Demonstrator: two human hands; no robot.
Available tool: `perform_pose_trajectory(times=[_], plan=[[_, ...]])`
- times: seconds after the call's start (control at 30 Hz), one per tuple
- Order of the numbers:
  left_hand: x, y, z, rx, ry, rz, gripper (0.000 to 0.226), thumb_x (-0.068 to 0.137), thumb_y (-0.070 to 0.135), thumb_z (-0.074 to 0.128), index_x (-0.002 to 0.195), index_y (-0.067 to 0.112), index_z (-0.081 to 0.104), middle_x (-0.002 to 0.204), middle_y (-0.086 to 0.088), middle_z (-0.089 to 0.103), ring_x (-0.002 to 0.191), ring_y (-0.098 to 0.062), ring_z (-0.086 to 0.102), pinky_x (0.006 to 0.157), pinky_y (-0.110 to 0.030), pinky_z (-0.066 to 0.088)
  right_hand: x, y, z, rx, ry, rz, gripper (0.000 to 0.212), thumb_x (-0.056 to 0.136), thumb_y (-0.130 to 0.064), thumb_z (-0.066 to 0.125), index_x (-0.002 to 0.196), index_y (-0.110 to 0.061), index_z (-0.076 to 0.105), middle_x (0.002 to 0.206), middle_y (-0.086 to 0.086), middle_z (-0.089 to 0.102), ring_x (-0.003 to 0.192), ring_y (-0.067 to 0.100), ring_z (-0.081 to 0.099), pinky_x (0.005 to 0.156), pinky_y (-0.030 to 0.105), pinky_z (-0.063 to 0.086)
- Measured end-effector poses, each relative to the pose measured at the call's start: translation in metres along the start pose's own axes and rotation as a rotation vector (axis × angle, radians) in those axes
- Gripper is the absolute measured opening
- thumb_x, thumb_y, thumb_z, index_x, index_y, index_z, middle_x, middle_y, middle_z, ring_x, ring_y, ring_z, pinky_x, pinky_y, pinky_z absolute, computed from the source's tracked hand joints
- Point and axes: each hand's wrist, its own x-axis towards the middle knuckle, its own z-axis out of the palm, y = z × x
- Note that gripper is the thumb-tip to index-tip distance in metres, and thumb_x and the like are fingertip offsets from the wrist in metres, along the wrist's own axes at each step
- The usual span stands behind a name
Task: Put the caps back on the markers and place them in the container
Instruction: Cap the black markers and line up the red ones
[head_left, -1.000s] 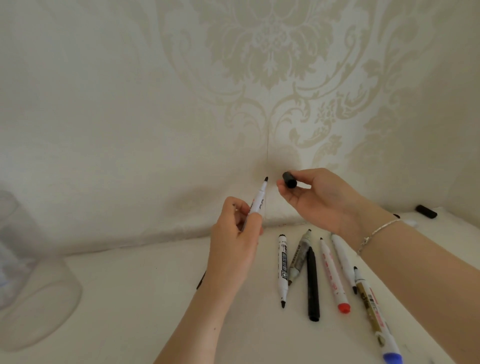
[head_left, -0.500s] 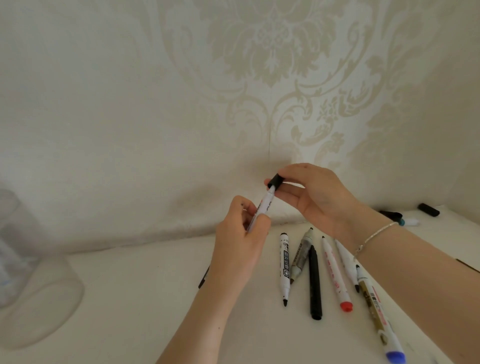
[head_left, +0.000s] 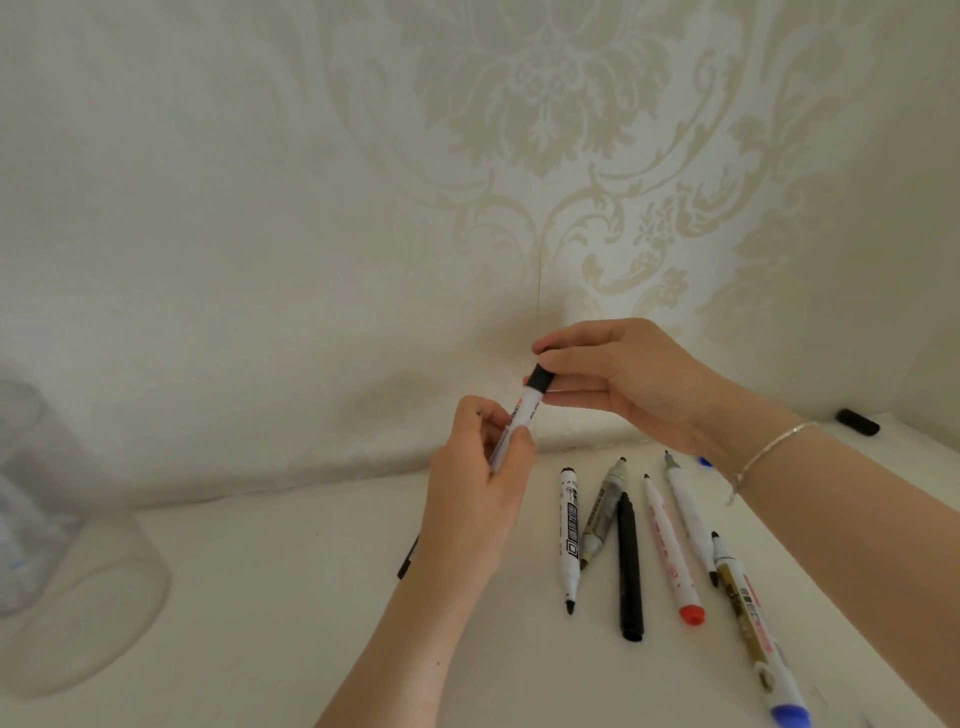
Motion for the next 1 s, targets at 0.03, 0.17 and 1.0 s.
perform_pose_trajectory(times=[0.03,0.17,1.0], plan=[[0.0,-0.001,0.0,0.009,0.016,0.019,0.013,0.091,0.03,0.059,0.086,0.023,0.049,0.076,-0.01,0.061,0.056,-0.021,0.048,0.056,-0.039,0.041,0.0,-0.002,-0.001,-0.04,-0.021,0.012,0.016,0.086,-0.004,0.065,0.101,-0.002,0.068,0.095,0.016,0.073,0.09,0.026,0.071,0.084,0.034,0.057],[-0.002,0.002,0.002,0.007,0.073,0.075,0.013,0.093,0.026,0.061,0.086,0.019,0.052,0.072,-0.008,0.062,0.068,-0.03,0.057,0.059,-0.035,0.042,-0.003,-0.014,-0.001,-0.119,-0.063,0.024,0.019,0.082,-0.005,0.069,0.101,0.0,0.068,0.093,0.015,0.074,0.087,0.025,0.072,0.08,0.032,0.059],[-0.003,0.039,0.014,-0.036,-0.15,0.147,0.027,0.097,0.046,0.047,0.116,0.038,0.064,0.059,0.004,0.035,0.054,-0.012,0.032,0.053,-0.023,0.029,-0.043,-0.041,-0.01,-0.642,0.162,-0.124,0.038,0.08,-0.04,0.071,0.066,-0.01,0.054,0.051,0.002,0.061,0.037,0.009,0.049,0.041,0.014,0.043]])
